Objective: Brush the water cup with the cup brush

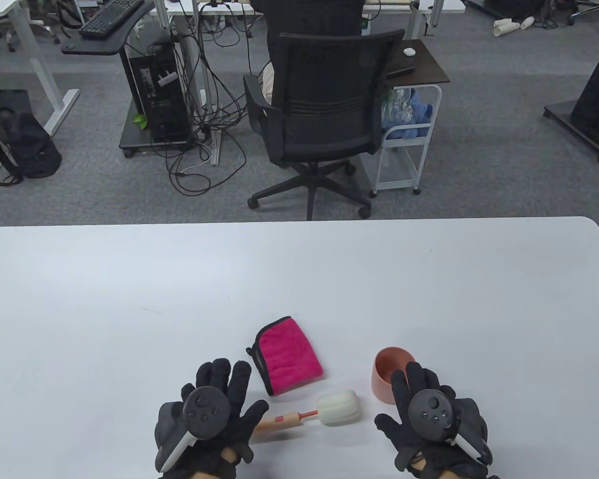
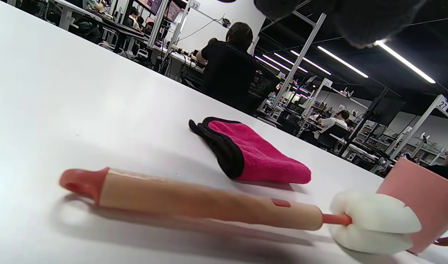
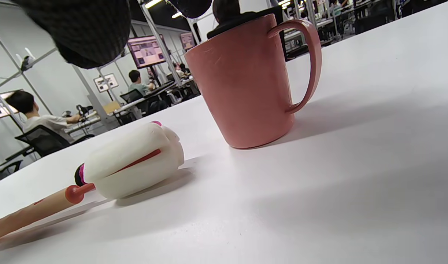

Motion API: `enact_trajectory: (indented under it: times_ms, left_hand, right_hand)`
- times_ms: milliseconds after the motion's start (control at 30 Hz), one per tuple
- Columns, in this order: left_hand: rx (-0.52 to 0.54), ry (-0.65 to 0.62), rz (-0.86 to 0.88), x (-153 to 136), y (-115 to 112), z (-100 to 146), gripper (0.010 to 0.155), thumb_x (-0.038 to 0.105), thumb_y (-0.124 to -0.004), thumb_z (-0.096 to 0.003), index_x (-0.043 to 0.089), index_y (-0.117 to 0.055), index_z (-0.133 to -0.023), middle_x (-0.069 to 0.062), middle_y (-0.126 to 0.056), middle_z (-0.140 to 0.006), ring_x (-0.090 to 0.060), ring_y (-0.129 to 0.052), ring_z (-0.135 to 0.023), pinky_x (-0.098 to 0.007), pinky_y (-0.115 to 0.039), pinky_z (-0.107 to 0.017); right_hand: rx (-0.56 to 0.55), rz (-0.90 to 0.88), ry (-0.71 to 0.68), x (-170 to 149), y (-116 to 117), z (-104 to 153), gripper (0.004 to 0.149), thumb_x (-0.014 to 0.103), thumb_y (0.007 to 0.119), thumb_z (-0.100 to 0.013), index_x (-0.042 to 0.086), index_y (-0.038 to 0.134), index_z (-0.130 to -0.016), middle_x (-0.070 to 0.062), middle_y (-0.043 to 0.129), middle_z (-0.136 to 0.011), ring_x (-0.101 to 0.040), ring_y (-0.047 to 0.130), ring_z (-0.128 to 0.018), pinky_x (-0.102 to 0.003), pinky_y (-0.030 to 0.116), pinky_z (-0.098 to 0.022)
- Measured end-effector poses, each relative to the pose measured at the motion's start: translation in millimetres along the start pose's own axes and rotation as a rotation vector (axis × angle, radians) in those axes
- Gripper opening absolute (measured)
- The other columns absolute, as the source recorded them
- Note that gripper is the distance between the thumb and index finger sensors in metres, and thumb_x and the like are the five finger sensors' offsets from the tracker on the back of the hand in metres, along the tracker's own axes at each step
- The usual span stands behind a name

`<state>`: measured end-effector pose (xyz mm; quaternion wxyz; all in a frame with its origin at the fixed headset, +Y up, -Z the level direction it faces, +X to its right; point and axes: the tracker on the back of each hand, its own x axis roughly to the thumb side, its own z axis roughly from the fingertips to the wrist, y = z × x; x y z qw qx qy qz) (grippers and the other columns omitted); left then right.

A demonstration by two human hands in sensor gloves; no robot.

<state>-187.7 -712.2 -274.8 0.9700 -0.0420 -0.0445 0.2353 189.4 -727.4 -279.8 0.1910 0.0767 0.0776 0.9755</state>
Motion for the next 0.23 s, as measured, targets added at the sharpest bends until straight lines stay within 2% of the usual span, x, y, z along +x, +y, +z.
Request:
enact_trajectory:
  times_ms: [233]
  left_hand:
    - [-0.034, 0.002, 0.002, -0.7, -4.7, -2.8, 0.076, 0.061, -0.066, -0.0462, 0.034, -0.036, -0.11, -0.005, -0.022, -0.115, -0.039, -0.016, -0.109, -0.069, -0.019, -0.071]
  right_hand:
    - [0.014, -0.009, 0.003, -0.9, 0.0, -0.2, 0.082, 0.058, 0.067, -0.05, 0.029, 0.02, -0.11, -0.013, 0.004, -0.116, -0.045, 0.01, -0.109, -0.067, 0.015, -0.075]
